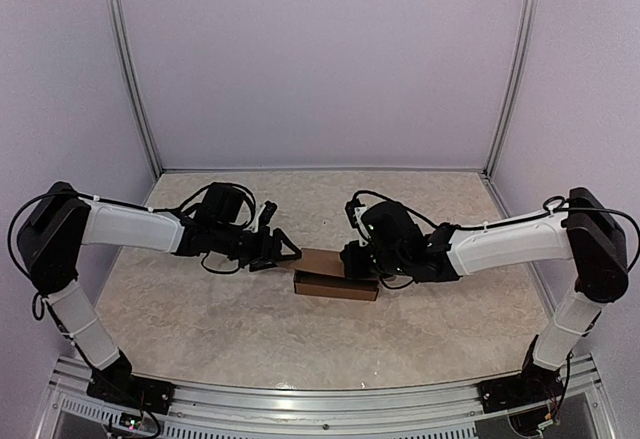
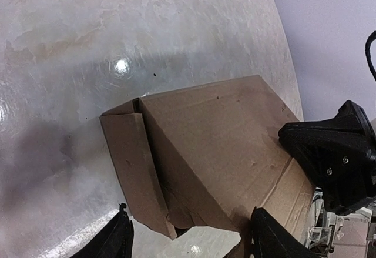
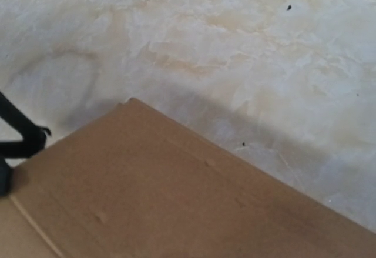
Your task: Fold the paper box
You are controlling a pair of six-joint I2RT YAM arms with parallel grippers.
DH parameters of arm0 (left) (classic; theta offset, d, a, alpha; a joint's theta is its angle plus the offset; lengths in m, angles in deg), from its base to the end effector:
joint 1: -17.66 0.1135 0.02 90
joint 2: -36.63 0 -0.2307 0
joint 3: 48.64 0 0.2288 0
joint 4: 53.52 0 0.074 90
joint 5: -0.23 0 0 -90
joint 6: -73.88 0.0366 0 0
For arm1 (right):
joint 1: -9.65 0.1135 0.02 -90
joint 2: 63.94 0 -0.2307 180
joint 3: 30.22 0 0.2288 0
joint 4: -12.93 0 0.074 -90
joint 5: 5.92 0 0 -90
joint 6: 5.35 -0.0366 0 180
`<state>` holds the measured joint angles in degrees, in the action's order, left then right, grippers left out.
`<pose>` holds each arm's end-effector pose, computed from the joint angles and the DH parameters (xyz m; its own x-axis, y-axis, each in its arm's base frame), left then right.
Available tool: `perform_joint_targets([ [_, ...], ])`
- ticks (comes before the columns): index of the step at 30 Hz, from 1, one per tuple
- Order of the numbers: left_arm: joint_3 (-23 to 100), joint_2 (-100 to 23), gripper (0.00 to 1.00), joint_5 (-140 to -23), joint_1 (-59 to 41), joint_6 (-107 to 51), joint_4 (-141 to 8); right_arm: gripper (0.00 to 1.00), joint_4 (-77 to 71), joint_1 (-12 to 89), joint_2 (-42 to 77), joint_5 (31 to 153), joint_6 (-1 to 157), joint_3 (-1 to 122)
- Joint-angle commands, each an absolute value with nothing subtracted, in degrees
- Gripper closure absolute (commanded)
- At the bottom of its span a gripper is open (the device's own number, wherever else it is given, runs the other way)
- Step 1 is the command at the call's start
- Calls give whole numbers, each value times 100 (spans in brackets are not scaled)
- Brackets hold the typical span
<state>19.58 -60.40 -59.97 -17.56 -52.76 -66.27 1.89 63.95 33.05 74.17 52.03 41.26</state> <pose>0.2573 -0.2039 0.1620 -0.9148 0.0119 -0.4036 0.3219 0.6251 -0.7111 0.2053 0.2749 0.1784 -0.6804 -0.0369 -0.7319 -0.4185 0.8394 0.3467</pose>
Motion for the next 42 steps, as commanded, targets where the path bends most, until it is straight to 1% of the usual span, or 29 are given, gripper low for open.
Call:
perform_joint_targets([
  [1, 2215, -6245, 34, -5454, -1773, -5540, -6385, 100, -192, 6361, 3439, 7427, 5219, 4044],
  [8, 2185, -6434, 37, -5229, -1862, -5714, -6229, 100, -192, 6362, 3475, 7442, 5222, 4058],
  [19, 2150, -6511, 38, -5079, -2031, -5820, -6119, 100, -185, 6368, 3537, 7416, 5206, 4069],
  [42, 2155, -6760, 40, -5136, -2277, -6024, -5906, 100, -54, 6361, 3571, 7578, 5078, 3936],
])
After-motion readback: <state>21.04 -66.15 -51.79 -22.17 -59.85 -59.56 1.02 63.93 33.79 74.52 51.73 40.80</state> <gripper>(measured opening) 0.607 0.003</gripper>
